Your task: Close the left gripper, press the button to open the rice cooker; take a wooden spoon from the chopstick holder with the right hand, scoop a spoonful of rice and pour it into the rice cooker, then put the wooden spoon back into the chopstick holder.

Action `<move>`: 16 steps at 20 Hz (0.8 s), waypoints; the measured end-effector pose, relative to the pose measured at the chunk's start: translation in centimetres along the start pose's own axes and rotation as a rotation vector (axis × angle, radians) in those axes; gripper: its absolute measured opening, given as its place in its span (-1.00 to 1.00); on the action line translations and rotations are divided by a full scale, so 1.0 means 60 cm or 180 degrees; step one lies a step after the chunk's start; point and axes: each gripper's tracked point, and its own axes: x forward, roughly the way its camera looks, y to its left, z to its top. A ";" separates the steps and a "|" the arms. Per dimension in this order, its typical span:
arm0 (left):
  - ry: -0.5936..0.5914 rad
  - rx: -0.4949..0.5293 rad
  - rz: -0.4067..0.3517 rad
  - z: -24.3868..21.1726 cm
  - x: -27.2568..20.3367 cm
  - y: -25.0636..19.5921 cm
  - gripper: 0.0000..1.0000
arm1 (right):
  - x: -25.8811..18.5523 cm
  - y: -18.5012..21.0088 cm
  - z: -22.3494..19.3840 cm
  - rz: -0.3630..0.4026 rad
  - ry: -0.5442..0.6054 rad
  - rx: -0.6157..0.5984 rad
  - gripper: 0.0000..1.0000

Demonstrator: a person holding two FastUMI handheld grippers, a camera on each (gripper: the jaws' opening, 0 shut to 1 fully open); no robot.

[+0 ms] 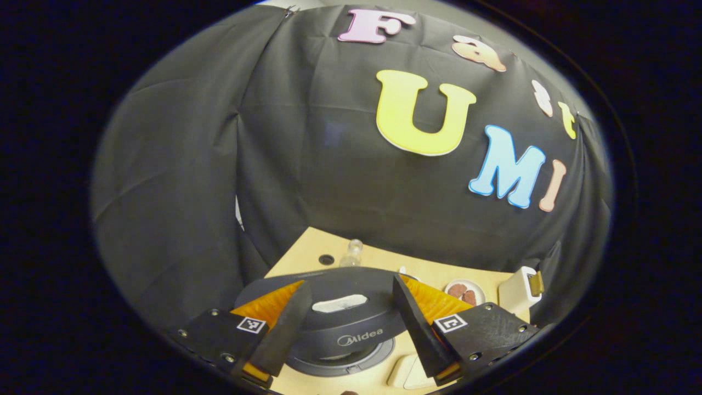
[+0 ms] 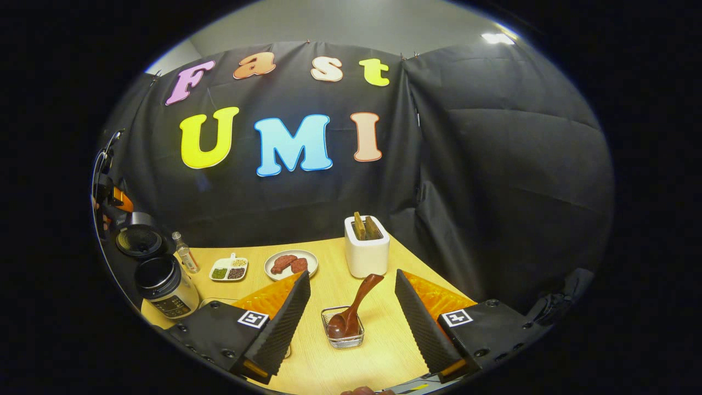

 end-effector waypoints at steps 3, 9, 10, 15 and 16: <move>0.0147 0.0052 0.0052 -0.061 -0.008 -0.011 0.92 | 0.018 -0.018 0.000 0.0053 0.0018 -0.0106 0.87; 0.0316 0.0265 0.0223 -0.155 -0.006 -0.021 0.92 | 0.057 -0.055 0.001 0.0142 0.0094 -0.0099 0.97; 0.0332 0.0285 0.0254 -0.167 -0.005 -0.021 0.92 | 0.062 -0.060 0.001 0.0157 0.0099 -0.0094 0.97; 0.0402 0.0377 0.0389 -0.228 0.008 -0.025 0.90 | 0.081 -0.073 -0.005 0.0274 0.0143 -0.0204 0.97; 0.0434 0.0401 0.0425 -0.241 0.014 -0.023 0.92 | 0.083 -0.074 -0.007 0.0295 0.0146 -0.0221 0.96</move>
